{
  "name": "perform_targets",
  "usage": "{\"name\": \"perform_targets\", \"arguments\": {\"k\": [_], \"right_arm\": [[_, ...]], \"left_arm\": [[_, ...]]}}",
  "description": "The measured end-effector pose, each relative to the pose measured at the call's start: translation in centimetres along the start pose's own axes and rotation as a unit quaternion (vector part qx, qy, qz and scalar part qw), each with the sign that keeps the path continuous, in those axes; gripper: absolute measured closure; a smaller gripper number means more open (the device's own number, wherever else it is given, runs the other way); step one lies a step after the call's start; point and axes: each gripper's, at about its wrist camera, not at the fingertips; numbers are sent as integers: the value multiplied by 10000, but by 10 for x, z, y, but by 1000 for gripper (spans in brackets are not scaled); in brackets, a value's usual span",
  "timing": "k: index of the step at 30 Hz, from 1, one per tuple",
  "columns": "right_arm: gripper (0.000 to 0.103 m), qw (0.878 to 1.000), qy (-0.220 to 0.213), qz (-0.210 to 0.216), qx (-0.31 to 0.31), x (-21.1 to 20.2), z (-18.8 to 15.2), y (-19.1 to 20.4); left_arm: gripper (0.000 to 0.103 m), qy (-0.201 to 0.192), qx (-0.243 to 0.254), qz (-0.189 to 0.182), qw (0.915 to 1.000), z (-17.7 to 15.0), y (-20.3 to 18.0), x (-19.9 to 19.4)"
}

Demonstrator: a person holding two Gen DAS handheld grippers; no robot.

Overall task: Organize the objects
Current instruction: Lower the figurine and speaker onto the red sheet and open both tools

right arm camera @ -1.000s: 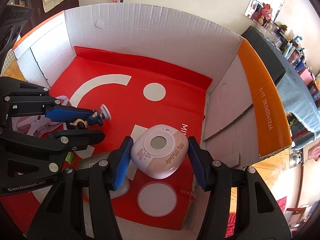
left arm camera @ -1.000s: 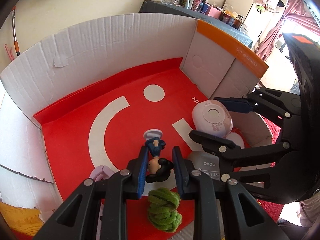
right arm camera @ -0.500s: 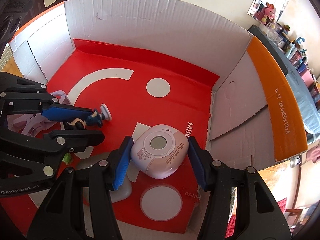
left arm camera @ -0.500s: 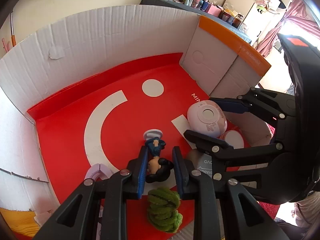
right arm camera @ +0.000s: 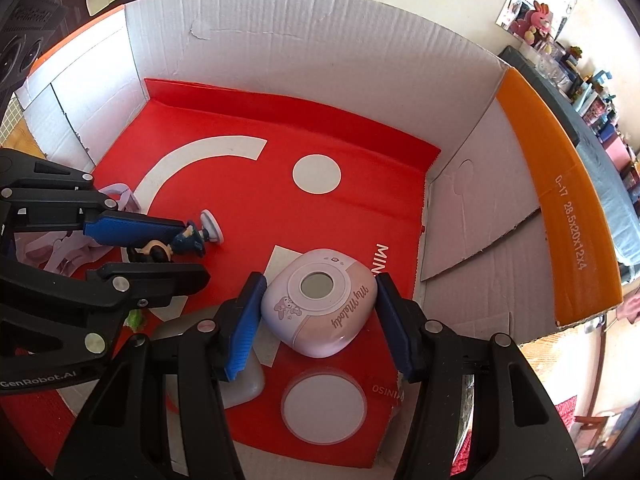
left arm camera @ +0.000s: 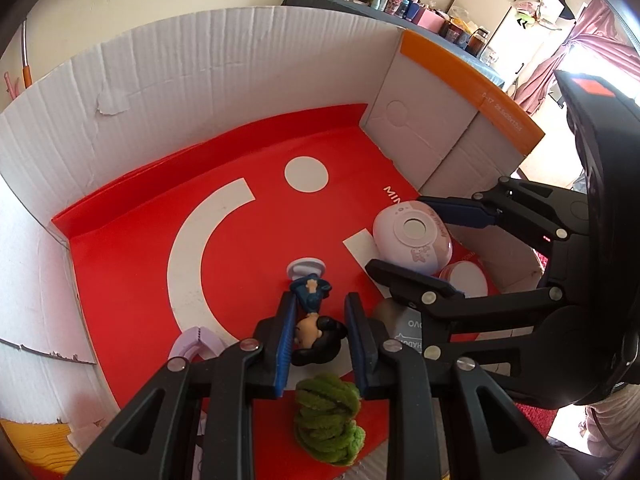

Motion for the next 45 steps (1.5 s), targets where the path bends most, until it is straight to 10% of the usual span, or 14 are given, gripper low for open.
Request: {"name": "perform_targets", "arguments": {"k": [45], "right_arm": [[49, 10000, 6, 1, 1, 4, 6, -4]], "left_arm": [[76, 21, -169, -42, 9998, -14, -16, 3]]}}
Point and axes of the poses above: each gripper's, at about its wrist camera, not at the fingertips, and x roughly the way its jaws point, y to its left, z to its top, and after that the axes turned 13 degrees about x, right-handed
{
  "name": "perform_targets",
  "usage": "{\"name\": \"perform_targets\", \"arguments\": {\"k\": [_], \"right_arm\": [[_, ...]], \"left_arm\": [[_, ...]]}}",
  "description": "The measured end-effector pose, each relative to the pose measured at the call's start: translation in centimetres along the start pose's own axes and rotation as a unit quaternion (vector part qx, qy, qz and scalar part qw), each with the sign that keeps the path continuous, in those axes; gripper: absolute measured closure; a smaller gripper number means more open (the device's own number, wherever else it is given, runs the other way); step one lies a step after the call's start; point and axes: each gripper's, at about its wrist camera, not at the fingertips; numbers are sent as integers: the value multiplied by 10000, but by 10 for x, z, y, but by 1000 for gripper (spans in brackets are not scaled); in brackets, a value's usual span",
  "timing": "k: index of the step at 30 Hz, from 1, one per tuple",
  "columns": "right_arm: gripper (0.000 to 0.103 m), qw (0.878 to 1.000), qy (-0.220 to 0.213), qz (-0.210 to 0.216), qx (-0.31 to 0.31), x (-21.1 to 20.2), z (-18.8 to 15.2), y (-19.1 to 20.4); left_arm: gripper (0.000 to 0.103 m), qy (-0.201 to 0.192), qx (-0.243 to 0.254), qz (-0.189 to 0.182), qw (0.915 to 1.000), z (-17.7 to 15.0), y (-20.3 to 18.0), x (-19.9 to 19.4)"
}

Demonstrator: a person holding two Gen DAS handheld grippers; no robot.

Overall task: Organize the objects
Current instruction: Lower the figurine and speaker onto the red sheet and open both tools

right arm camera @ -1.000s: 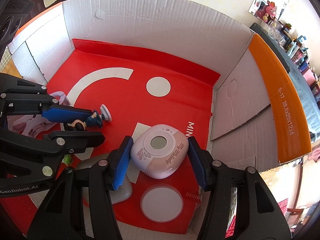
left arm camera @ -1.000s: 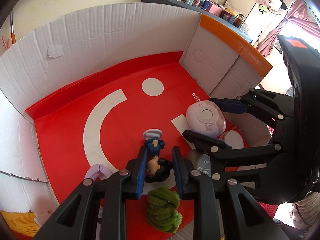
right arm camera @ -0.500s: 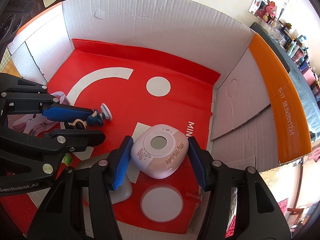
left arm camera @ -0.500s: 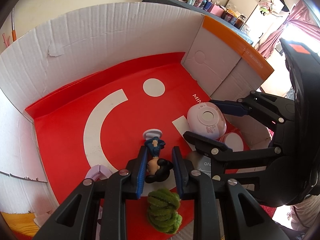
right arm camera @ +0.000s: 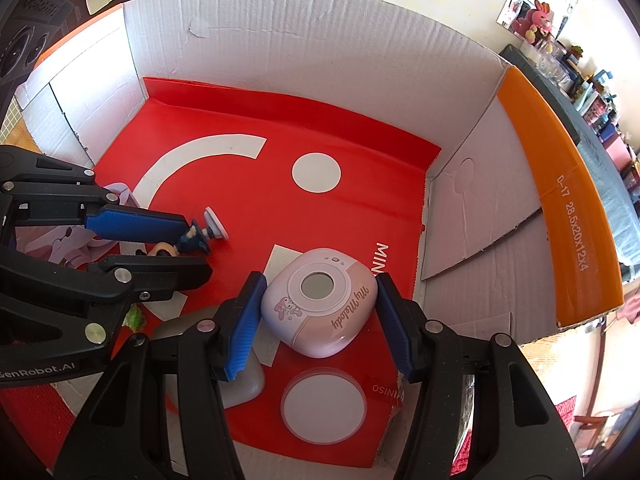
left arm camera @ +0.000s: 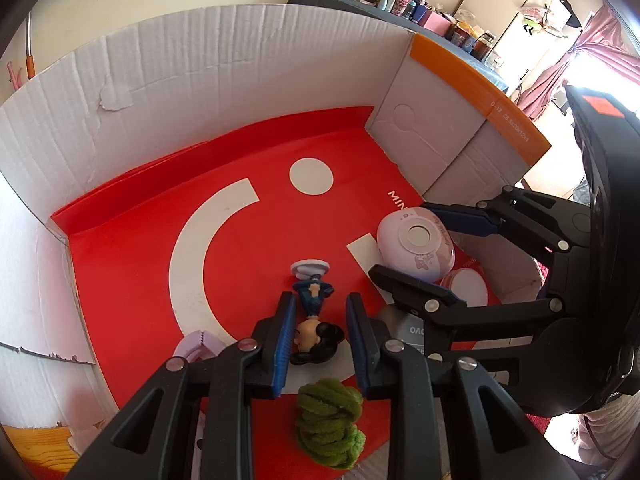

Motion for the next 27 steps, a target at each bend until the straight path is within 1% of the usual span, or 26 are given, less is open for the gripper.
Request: {"name": "perform_targets", "arguments": {"k": [3, 10, 13, 18, 21, 27], "right_arm": [[49, 10000, 5, 1, 0, 1, -1, 0], [49, 10000, 7, -4, 5, 2, -1, 0], [49, 10000, 5, -10, 3, 2, -1, 0], [49, 10000, 1, -25, -1, 2, -4, 0], [49, 10000, -8, -47, -15, -1, -11, 6], [49, 10000, 5, -71, 9, -1, -10, 4]], "left_arm": [[76, 2, -4, -6, 10000, 2, 3, -1], [70, -18, -71, 0, 10000, -5, 1, -4], [70, -27, -80, -9, 10000, -11, -4, -6], [70, -21, -83, -9, 10000, -6, 0, -5], [70, -20, -90, -14, 10000, -6, 1, -5], [70, -21, -97, -24, 9999, -5, 1, -6]]}}
Point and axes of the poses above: each gripper's, at about its wrist camera, not at the fingertips, and x roughly the way its jaws point, y to its left, z to its top, and after that the axes turned 13 degrees about x, right-handed
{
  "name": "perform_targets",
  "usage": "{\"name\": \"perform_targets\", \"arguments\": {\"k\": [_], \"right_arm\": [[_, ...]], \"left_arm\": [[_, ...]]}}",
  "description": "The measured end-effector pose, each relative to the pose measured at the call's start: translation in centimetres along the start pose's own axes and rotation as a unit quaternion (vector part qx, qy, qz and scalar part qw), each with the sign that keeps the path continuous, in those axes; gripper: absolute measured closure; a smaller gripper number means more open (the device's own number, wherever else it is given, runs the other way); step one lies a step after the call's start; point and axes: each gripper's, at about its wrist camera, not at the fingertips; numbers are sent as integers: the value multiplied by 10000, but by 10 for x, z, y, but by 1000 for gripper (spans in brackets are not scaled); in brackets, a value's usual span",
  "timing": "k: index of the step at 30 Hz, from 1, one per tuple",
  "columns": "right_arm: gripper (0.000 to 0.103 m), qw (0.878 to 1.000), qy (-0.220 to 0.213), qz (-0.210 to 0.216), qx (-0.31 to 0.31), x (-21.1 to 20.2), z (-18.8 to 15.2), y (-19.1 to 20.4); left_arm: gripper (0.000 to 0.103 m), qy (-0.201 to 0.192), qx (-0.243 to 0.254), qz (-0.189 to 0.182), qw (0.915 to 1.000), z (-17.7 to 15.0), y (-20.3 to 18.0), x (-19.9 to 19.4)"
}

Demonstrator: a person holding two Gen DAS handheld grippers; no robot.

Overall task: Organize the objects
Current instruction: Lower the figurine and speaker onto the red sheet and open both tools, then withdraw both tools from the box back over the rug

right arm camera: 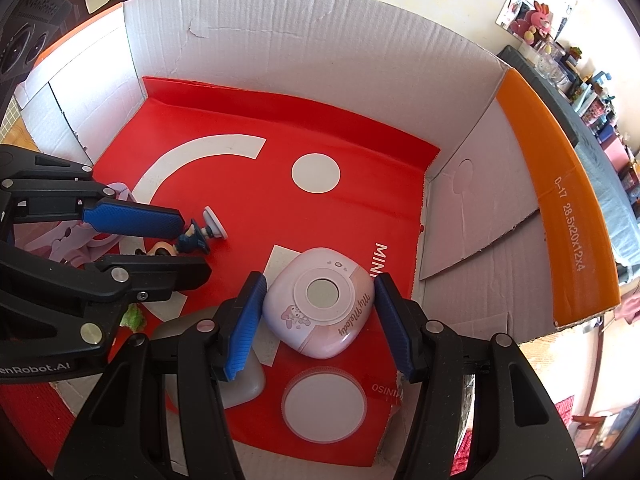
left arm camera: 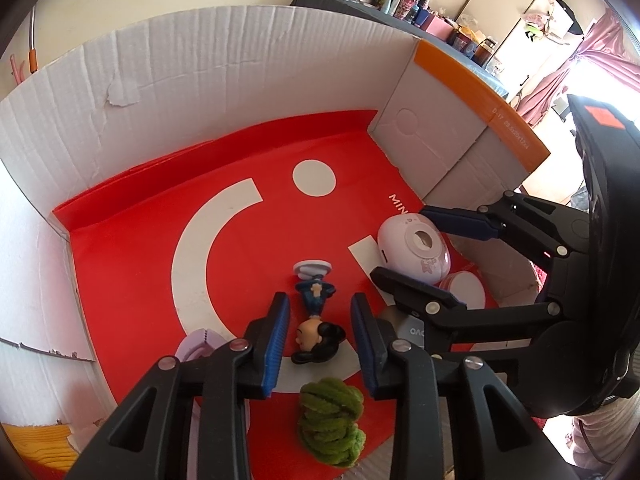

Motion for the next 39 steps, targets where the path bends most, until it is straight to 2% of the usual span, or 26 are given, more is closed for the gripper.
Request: {"name": "perform_targets", "arguments": {"k": [5, 6, 7, 9, 13, 19, 20, 29, 32, 34, 36, 39], "right_arm": [[48, 10000, -19, -17, -15, -3, -5, 3], [48, 10000, -24, -17, -19, -4, -5, 3], [47, 10000, -30, -13, -19, -5, -6, 3], [44, 10000, -66, -19, -47, -7, -8, 5], [39, 9999, -144, -3, -55, -14, -11, 9], [38, 9997, -257, -16, -35, -29, -18, 13], [38, 9996, -283, -14, -34, -32, -20, 15], [30, 9982, -592, 59, -39, -58, -22, 11], [29, 9973, -723, 120, -44, -72, -28, 13], [26, 9964, -832, 180, -11, -75, -18, 0], [23, 9951, -957, 252, 5, -83, -17, -5], [22, 9926, -1158, 347, 80, -99, -24, -8]], "left_arm": [[70, -25, -9, -13, 10000, -8, -3, -7], [68, -39, -15, -12, 10000, -10, -6, -8], [60, -63, -30, -16, 10000, -12, -7, -9], [56, -109, -32, -9, 9999, -16, -14, -12], [56, -166, -15, 9, 9999, -20, -26, -17], [56, -284, -75, 41, 9996, -23, -37, -31], [56, -308, -96, 43, 9995, -16, -24, -31], [51, -748, -256, 267, 9965, -11, -25, -57], [43, -969, -275, 405, 9941, -14, -14, -71], [38, -1109, -255, 519, 9921, -16, -16, -80], [33, -1249, -236, 643, 9898, -21, 2, -96], [29, -1429, -245, 842, 9859, -28, -1, -108]]}}
Point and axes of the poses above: each gripper's, at about its wrist camera, not at the fingertips, and x roughly the way its jaws point, y to its left, z to its top, and after that the axes turned 13 degrees about x, right-handed
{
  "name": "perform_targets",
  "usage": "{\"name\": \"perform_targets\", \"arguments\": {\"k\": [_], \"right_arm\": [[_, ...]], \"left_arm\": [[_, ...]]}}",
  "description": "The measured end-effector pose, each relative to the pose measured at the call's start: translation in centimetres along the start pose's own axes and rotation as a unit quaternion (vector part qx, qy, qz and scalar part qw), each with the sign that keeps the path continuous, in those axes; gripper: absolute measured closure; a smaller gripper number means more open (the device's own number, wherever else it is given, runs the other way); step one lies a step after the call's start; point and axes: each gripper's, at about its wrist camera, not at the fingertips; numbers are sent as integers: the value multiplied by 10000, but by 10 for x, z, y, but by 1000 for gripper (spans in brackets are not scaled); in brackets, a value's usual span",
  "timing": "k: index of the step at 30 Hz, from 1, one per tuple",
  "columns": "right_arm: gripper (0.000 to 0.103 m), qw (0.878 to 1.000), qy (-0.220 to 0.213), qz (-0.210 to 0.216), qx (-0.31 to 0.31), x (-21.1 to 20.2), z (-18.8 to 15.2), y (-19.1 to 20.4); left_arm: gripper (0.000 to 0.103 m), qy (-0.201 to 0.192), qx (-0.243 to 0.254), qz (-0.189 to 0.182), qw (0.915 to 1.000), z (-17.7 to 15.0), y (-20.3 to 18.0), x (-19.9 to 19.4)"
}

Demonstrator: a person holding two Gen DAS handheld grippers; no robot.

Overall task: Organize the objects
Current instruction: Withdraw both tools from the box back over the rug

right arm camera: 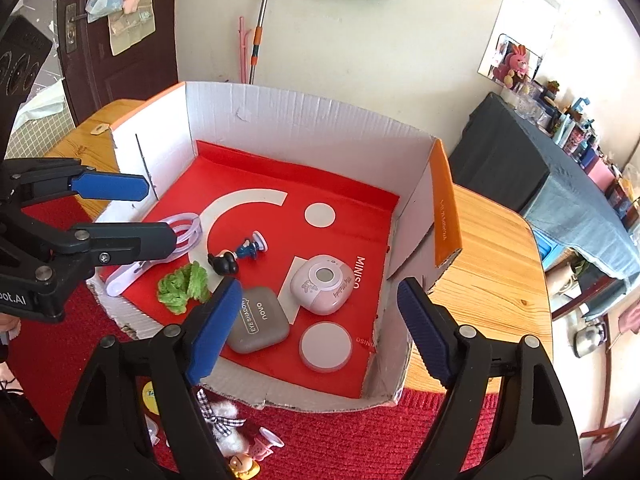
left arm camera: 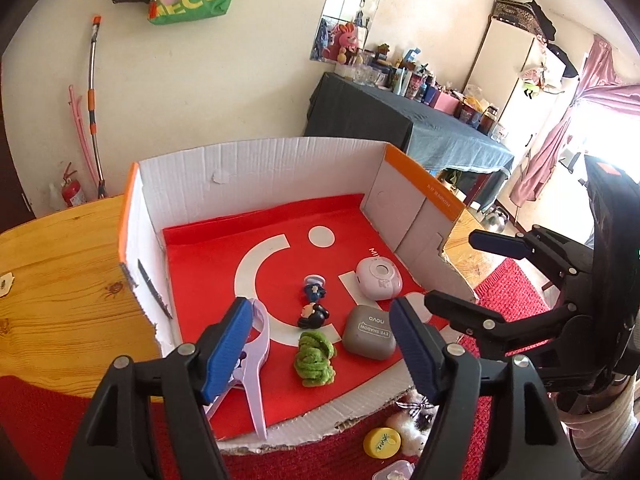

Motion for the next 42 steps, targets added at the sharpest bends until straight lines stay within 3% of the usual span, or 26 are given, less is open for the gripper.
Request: {"name": "perform_targets", "arguments": {"k": [8, 11, 16, 20, 30, 42], "right_arm": [[16, 9981, -518, 224, 235, -43, -12, -7], [8, 9971, -683, 219, 265, -57, -22, -5], [7, 9951, -887, 257, 341, -73, -44, -3], [6, 9932, -922, 389, 598, -76, -64, -5], [6, 9910, -831, 327, 993, -66, -113, -11], [6, 9906, -390, 220, 1293, -38, -139, -25]], "left_arm": [[22, -363, -112, 328, 9987, -24, -10, -37], [19, -511, -75, 516, 9973, -35, -19, -49], [14, -634, -200, 657, 9956, -58, -30, -60], [14, -589, -238, 829, 9945, -79, -39, -58], [14, -183, -430, 734, 9962, -122, -51, -30], [14, 144, -457, 478, 9977, -138, -64, -13]]}}
Point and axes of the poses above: each gripper's, at about its wrist camera, not at the fingertips, and x roughly the way its jaws point, y to its left, z to its top, and after that the axes turned 13 degrees about x, right-handed
